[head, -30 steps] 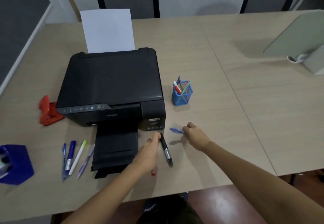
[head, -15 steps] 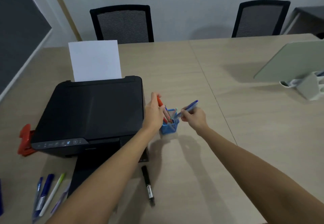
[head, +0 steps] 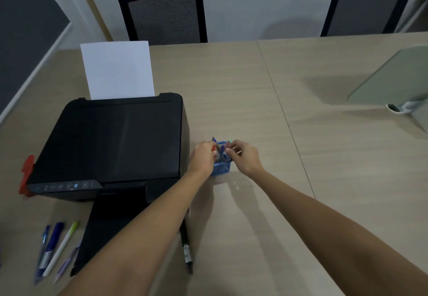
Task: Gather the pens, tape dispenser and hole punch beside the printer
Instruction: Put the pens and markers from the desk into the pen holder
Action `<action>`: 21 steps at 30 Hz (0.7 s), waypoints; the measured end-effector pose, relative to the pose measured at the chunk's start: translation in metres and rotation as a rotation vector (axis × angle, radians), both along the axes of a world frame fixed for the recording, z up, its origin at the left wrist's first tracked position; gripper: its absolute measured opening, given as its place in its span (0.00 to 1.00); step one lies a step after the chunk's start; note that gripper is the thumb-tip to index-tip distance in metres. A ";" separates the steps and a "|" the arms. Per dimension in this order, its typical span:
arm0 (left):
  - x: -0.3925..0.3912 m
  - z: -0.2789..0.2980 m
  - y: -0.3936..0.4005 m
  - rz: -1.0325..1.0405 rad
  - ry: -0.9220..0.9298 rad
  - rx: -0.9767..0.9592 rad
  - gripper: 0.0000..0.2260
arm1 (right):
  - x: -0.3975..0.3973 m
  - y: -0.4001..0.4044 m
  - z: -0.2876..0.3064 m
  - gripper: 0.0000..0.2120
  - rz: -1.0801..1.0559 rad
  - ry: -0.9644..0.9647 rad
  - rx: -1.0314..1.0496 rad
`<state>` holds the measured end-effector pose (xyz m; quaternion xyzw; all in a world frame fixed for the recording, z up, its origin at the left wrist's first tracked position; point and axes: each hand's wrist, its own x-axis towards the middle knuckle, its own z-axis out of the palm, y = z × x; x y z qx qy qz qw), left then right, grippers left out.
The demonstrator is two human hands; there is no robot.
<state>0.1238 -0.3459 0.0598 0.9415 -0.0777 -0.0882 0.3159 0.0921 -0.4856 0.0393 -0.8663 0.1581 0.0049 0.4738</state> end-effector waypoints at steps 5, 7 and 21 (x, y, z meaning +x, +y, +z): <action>-0.006 0.017 -0.002 -0.114 -0.025 0.170 0.15 | -0.003 -0.001 -0.004 0.06 0.053 0.016 -0.044; -0.010 0.024 0.002 -0.123 -0.018 0.173 0.17 | -0.005 0.000 -0.001 0.08 0.058 0.001 -0.083; -0.066 0.114 0.193 0.001 -0.231 -0.349 0.14 | -0.108 0.108 -0.020 0.12 0.268 0.090 -0.280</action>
